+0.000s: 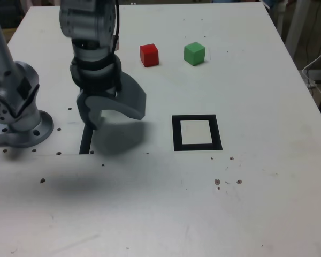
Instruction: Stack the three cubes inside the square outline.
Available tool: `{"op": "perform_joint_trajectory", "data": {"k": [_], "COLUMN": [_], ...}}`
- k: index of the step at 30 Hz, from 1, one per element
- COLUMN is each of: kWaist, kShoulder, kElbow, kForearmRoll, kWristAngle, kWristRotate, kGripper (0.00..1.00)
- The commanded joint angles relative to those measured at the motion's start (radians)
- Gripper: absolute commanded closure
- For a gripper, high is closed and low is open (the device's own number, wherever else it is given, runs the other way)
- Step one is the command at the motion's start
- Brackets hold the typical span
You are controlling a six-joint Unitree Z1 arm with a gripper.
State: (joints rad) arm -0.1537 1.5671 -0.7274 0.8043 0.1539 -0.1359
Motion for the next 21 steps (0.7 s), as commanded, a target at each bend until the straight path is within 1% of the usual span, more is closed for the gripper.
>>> {"op": "perform_joint_trajectory", "data": {"k": [1,4,5,7,11,13,15,21], "kWaist": [0.000,0.002,0.006,0.020,0.078,0.110,0.145,0.261], "kShoulder": [-0.012,-0.018,-0.019,-0.024,-0.032,-0.033,-0.032,-0.008], "kElbow": [-0.004,-0.010,-0.015,-0.034,-0.097,-0.134,-0.178,-0.286], "kForearmRoll": [-0.008,0.003,0.020,0.069,0.198,0.246,0.282,0.329], "kWristAngle": [-0.019,-0.053,-0.061,-0.064,-0.047,-0.039,-0.030,-0.017], "kWristRotate": [0.001,0.002,0.004,0.009,0.042,0.067,0.099,0.212], "kGripper": [0.00,0.00,0.00,0.01,0.01,0.01,0.01,0.01]}}
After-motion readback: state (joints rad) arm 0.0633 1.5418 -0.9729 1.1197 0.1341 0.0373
